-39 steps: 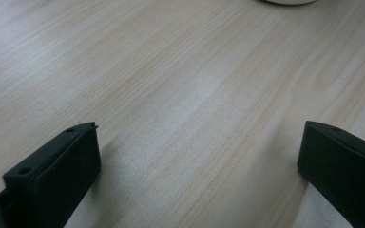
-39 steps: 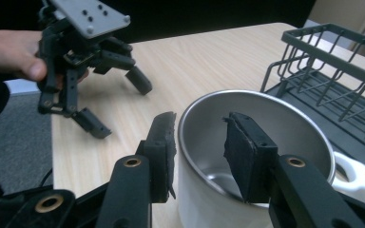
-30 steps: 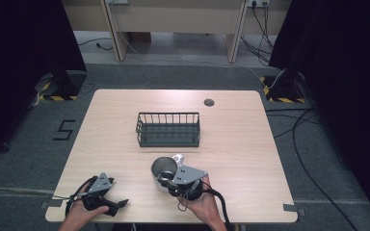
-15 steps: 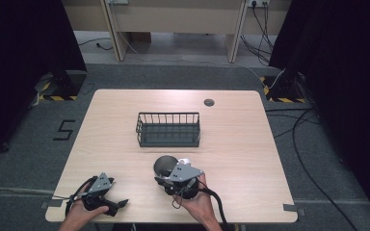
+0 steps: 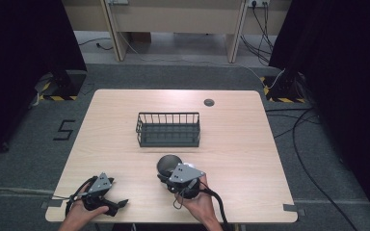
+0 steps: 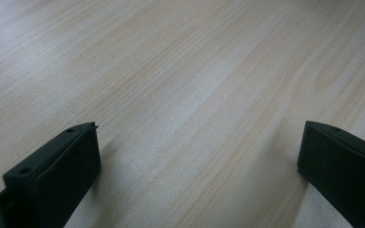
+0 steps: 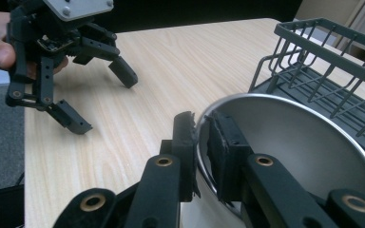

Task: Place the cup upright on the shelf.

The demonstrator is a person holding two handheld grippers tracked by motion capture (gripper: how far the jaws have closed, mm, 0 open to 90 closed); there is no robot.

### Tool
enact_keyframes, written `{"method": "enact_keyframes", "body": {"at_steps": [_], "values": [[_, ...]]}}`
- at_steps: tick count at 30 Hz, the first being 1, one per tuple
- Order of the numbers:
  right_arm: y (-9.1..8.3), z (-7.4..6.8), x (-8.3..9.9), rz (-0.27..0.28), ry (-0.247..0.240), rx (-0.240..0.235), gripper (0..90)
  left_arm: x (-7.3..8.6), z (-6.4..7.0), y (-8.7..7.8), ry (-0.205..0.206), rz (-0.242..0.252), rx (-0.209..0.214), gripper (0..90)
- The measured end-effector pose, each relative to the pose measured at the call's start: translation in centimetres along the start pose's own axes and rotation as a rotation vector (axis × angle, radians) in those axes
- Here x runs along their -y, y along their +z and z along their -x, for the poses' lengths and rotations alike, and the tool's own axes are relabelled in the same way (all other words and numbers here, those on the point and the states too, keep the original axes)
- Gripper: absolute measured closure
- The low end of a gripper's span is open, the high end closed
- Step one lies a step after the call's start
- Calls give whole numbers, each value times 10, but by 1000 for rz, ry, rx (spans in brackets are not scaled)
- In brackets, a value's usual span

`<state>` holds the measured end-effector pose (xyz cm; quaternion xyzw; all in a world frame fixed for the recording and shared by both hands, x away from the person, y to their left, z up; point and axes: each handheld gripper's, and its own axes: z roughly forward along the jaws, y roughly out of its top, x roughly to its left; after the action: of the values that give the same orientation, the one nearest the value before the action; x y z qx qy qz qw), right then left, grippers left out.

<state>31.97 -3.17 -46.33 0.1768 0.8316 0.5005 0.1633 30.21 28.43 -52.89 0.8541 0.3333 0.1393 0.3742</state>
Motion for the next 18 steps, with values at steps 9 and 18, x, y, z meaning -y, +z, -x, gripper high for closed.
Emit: {"method": "enact_keyframes", "body": {"at_steps": [9,18], "values": [[-14,6,-2,87,31,-21,525,0,0,0,-1,1,0,0],[-31,13,1,131,87,43,246,0,0,0,0,0,0,0]]}}
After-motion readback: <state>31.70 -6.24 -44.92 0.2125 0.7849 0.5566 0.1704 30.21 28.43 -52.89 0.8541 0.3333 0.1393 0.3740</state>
